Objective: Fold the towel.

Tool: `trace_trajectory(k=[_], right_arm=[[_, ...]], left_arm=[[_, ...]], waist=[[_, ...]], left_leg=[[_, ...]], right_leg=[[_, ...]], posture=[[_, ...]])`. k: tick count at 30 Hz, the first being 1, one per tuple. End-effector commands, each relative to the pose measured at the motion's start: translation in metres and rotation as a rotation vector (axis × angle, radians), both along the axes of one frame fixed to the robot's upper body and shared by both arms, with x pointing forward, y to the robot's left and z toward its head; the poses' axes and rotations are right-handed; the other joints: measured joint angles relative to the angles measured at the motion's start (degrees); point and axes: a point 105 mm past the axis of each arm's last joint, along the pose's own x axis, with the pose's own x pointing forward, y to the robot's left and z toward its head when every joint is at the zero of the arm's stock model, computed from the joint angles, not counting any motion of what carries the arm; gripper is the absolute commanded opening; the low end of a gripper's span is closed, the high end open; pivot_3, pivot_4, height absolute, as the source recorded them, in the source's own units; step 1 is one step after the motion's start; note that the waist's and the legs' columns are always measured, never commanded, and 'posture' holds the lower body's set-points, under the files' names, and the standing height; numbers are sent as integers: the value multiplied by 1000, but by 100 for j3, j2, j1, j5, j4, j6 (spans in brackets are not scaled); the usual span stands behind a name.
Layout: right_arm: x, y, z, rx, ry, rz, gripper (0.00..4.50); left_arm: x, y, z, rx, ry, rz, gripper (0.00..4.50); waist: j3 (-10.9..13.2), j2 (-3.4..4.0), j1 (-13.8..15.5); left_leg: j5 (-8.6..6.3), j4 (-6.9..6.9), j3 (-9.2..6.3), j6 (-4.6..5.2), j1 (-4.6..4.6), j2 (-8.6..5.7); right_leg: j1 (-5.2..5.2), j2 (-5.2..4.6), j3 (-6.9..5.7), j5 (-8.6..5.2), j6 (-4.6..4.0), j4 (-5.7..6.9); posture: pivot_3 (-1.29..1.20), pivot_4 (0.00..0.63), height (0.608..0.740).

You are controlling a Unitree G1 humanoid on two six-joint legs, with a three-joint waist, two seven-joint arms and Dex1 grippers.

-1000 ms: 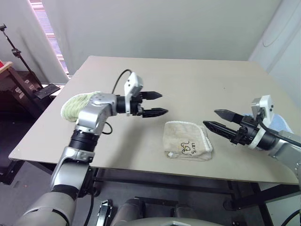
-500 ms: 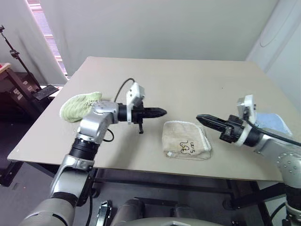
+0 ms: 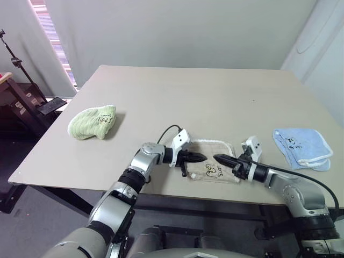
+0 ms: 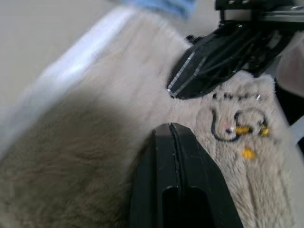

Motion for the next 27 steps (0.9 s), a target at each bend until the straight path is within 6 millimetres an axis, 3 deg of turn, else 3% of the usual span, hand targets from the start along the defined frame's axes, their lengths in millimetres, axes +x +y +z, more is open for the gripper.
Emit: trace_trajectory(k=[1, 5, 10, 14, 18, 22, 23, 27], right_arm=[[3, 1, -2, -33, -23, 14, 0], [9, 1, 0, -31, -38, 2, 0], [10, -3, 21, 28, -55, 2, 167], [9, -13, 48, 124, -55, -24, 1201], [2, -29, 75, 184, 12, 3, 2730], [7, -49, 80, 180, 159, -33, 4166], [5, -51, 76, 160, 209, -23, 4459], [-2, -50, 60, 121, 372, 4, 4459]], left_arm=[[-2, -5, -9, 56, -11, -24, 11], [2, -11, -8, 55, -31, -6, 11], [8, -5, 9, -4, -37, -6, 2], [14, 12, 39, -87, -59, -18, 880], [20, 40, 73, -121, -131, 5, 2354], [11, 69, 88, -79, -188, -15, 3769], [7, 77, 88, -58, -198, -24, 3788], [-8, 100, 83, 16, -198, -50, 3788]], waist=[[-11, -3, 2], [-11, -4, 3], [-11, -4, 0], [-8, -3, -11], [-7, 1, -18], [-12, 8, -15], [-12, 8, -13], [-12, 8, -13]], left_leg=[[-2, 2, 0, -4, 5, 0], [-8, 5, -3, -11, 50, 0], [-8, 5, -4, -11, 72, 0], [-8, 3, -7, -10, 52, 1], [-2, 1, -7, -1, 6, 3], [-1, -7, -6, -1, 2, 6], [-2, -7, -6, -2, 2, 6], [-6, -12, -5, -9, 1, 6]], right_leg=[[6, 0, 0, 0, 0, 0], [61, 0, -3, -10, -16, -10], [82, -1, -4, -12, -17, -12], [60, 1, -4, -9, -12, -10], [11, 2, -3, -1, 1, -2], [-1, 4, 0, -2, -2, 2], [-1, 3, -1, -3, -6, 1], [-2, 0, 0, -12, -21, -5]], posture=[[0, 0, 740], [0, 0, 740], [0, 0, 740], [0, 0, 740], [0, 0, 740], [0, 0, 740], [0, 0, 740], [0, 0, 740]])
